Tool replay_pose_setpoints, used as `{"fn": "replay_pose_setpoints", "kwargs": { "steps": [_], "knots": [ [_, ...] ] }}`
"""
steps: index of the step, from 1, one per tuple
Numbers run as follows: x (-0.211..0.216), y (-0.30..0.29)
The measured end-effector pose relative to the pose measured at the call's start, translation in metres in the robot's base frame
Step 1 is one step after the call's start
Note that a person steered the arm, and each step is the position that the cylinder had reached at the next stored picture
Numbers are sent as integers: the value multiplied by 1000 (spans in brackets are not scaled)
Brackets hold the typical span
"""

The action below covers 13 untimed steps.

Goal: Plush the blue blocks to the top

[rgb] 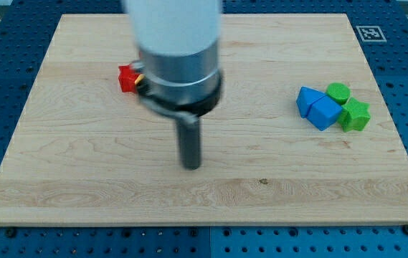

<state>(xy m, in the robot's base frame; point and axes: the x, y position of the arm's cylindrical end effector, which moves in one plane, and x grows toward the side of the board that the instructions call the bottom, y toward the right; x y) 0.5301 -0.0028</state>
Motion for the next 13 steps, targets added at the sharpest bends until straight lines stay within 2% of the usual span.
{"fn": "replay_pose_setpoints", "kwargs": {
  "steps": [1, 2, 3, 6, 13],
  "knots": [
    [-24, 50],
    [-23, 66],
    [-23, 139],
    [-21, 206],
    [-66, 196]
  ]
}}
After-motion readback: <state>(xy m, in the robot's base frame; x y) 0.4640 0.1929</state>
